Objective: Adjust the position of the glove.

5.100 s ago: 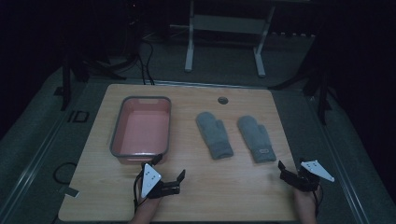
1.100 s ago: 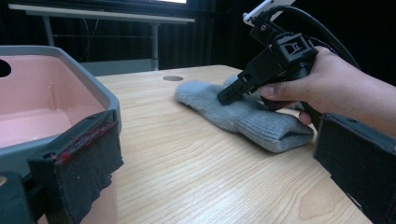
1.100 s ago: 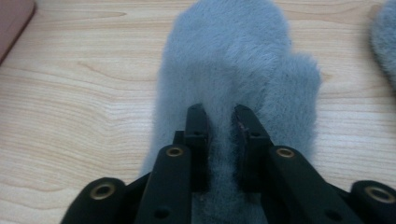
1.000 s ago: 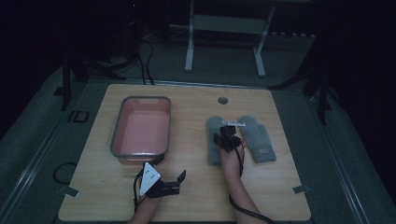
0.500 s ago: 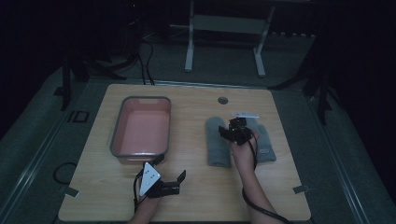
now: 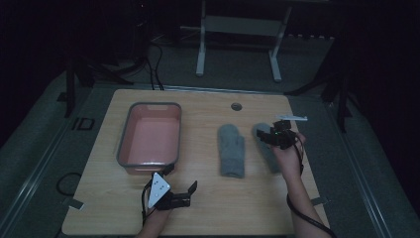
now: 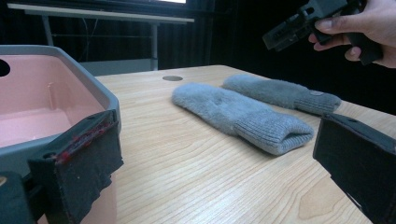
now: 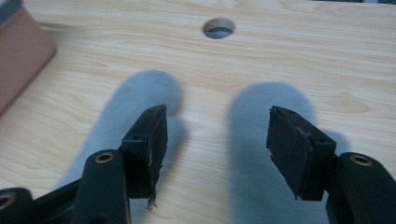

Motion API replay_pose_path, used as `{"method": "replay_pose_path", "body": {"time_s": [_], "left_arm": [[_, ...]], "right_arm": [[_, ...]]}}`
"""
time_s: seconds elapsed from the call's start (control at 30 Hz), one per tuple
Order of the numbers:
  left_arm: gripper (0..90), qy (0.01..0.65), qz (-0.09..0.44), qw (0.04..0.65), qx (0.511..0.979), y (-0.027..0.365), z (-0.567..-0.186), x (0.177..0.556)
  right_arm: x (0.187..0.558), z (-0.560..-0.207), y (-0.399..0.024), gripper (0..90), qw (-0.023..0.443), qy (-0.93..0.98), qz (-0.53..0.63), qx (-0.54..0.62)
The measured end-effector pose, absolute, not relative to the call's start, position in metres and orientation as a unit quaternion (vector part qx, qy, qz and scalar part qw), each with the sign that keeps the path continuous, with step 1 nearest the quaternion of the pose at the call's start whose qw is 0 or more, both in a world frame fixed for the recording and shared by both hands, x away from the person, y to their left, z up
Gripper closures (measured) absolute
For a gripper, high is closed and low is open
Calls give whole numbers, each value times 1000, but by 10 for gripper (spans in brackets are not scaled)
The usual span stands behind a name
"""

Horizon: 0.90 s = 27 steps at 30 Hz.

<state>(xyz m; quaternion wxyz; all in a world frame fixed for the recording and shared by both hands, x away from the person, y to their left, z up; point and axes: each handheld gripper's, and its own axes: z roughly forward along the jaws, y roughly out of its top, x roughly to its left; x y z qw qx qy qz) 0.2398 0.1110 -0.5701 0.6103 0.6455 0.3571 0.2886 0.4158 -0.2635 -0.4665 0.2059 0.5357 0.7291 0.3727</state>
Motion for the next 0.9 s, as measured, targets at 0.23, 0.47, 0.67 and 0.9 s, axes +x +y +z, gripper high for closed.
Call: {"method": "replay_pose_path", "body": {"time_s": [0.23, 0.47, 0.67, 0.9], "left_arm": [[13, 357, 288, 610, 646, 111, -570, 240], [13, 357, 288, 611, 646, 111, -570, 240], [13, 357, 288, 611, 645, 111, -570, 240], [13, 356, 288, 611, 646, 111, -570, 240]], "right_arm": [[426, -482, -292, 453, 209, 746, 354, 524], [431, -508, -303, 419, 196, 749, 352, 526], [434, -538, -301, 435, 199, 761, 319, 528], [427, -548, -299, 579, 230, 765, 311, 515]]}}
